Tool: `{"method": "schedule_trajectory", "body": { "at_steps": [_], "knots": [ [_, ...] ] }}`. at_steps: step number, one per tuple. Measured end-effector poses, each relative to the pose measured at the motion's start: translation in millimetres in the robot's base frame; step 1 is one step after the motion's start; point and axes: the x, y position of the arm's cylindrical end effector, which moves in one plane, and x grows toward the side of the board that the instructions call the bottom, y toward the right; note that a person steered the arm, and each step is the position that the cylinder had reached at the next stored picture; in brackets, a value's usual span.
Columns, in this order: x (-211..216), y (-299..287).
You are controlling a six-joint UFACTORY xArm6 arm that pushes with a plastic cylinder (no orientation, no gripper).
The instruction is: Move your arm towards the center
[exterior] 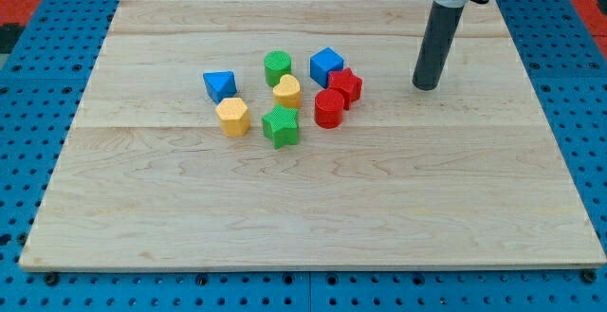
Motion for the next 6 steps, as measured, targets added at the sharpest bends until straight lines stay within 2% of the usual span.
{"method": "schedule_trajectory", "body": {
  "at_steps": [3, 4, 6],
  "knots": [
    [0.0, -1.4],
    [13.1, -0.5],
    [74.4, 15.7]
  ]
}}
